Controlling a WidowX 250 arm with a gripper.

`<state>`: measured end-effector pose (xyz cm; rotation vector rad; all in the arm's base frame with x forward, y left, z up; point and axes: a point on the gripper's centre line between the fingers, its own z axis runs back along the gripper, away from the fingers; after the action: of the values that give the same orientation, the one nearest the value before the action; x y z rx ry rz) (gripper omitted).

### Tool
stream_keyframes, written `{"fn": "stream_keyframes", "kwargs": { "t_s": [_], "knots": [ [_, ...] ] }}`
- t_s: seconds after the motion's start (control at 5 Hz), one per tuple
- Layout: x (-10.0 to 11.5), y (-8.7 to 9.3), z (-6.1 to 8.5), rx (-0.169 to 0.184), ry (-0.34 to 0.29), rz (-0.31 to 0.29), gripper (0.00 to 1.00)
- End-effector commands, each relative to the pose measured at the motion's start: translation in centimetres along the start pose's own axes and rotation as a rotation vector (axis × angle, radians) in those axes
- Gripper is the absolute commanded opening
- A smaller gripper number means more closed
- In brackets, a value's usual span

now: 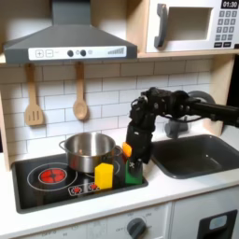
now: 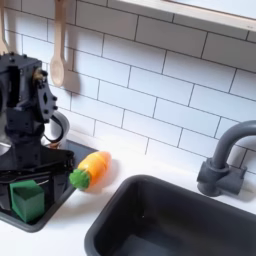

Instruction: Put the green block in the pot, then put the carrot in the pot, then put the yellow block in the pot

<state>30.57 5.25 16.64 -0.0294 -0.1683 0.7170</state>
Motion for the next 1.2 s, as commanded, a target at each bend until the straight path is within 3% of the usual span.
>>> {"fn": "stream_keyframes", "kwargs": {
  "t_s": [0.0,0.2,0.6,0.8,1.0],
  "knots": [
    [0.1,0.1,-0.1,0.016,-0.001,0.034,1.00],
    [-0.2,0.1,-0.4,0.020,0.008,0.051,1.00],
    [0.0,0.8,-0.3,0.014,0.007,0.147,1.00],
    [0.1,1.8,-1.1,0.040,0.024,0.177,1.00],
    [-0.1,1.7,-1.4,0.038,0.034,0.173,1.00]
  ]
}}
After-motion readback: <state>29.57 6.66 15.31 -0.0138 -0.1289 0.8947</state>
